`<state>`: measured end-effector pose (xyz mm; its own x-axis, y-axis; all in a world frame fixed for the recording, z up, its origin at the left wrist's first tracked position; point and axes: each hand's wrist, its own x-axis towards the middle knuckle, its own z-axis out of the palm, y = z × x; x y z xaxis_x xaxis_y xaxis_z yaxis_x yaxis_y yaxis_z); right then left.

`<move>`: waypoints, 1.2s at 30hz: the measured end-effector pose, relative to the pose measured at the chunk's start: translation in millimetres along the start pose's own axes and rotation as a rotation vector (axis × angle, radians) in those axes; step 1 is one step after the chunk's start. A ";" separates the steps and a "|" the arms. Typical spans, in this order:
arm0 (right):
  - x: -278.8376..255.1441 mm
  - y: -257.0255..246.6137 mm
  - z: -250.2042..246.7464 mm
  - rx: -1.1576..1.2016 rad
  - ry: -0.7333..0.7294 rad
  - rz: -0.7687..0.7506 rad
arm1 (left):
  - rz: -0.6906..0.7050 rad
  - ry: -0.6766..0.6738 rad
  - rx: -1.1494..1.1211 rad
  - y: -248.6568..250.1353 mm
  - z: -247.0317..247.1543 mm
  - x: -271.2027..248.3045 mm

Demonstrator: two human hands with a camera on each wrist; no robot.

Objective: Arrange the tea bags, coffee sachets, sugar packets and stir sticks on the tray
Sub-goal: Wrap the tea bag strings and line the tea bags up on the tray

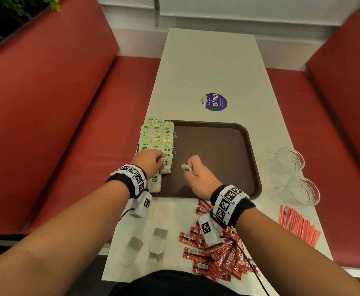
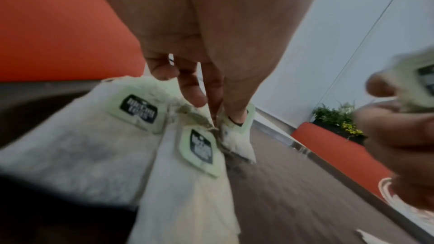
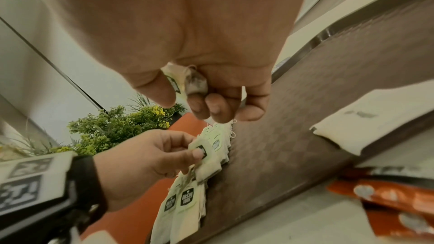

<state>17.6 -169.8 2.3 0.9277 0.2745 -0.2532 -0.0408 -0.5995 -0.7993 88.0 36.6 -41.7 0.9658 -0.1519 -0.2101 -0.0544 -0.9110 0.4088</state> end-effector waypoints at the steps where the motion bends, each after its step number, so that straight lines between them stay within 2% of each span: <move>1: 0.0 1.7 -1.6 -0.007 -0.012 0.003 | -0.008 0.006 0.017 -0.4 0.7 5.7; 8: 2.0 8.8 -7.9 -0.098 0.054 -0.042 | -0.099 0.073 0.014 -1.7 1.7 23.9; 12: 7.4 12.0 -9.3 -0.110 0.104 -0.049 | -0.080 0.040 0.112 11.8 1.3 24.4; 21: 15.4 10.3 -9.5 -0.046 0.092 -0.033 | -0.058 -0.062 0.297 35.4 5.9 24.2; 23: 16.5 10.7 -9.7 -0.023 0.101 -0.023 | -0.051 -0.034 0.203 37.2 0.7 20.6; 26: 19.5 10.6 -10.4 0.022 0.119 -0.016 | 0.046 0.033 -0.130 39.6 -9.7 11.3; 29: 26.0 9.1 -9.6 -0.021 0.142 -0.039 | 0.197 -0.053 -0.380 43.9 -21.5 -5.4; 32: 34.9 6.3 -7.2 -0.040 0.115 -0.053 | 0.271 -0.101 -0.379 34.6 -21.9 -9.9; 36: 48.7 9.8 0.6 -0.059 0.054 0.028 | 0.146 -0.058 -0.282 15.4 -20.6 -5.7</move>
<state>62.2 -161.8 -18.2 0.9453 0.2169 -0.2436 -0.0462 -0.6501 -0.7584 86.9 31.3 -16.0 0.9365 -0.3020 -0.1785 -0.1107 -0.7373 0.6664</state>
